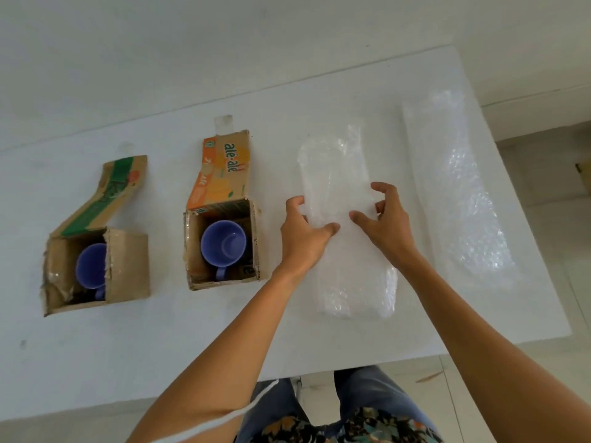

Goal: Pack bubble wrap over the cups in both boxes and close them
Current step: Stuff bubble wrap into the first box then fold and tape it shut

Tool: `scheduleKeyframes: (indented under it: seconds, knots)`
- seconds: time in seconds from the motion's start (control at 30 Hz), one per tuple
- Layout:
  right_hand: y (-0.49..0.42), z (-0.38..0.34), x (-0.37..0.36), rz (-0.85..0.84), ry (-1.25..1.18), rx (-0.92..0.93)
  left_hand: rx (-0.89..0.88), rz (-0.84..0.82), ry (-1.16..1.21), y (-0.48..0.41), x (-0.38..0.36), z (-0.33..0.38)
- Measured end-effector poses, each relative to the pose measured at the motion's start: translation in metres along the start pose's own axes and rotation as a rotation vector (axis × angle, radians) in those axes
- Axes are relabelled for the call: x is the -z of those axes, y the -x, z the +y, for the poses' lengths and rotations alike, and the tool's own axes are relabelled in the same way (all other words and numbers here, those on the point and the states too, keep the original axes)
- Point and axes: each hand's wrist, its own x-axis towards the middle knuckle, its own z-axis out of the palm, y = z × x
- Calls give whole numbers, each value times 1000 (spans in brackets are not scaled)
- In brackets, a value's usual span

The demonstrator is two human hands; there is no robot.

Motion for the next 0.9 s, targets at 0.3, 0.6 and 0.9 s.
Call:
scheduleKeyframes:
  seconds: [0.3,0.6,0.9]
  knots:
    - [68,-69,-48,-37,-138,61,-357,54,-60,49,99,-17]
    - [149,-128,-153,-30,-190,199,-488,47,-96,74,227,-75]
    - [173,-155,-247,-122,-107,266,-427,199,-230,82,320,-121]
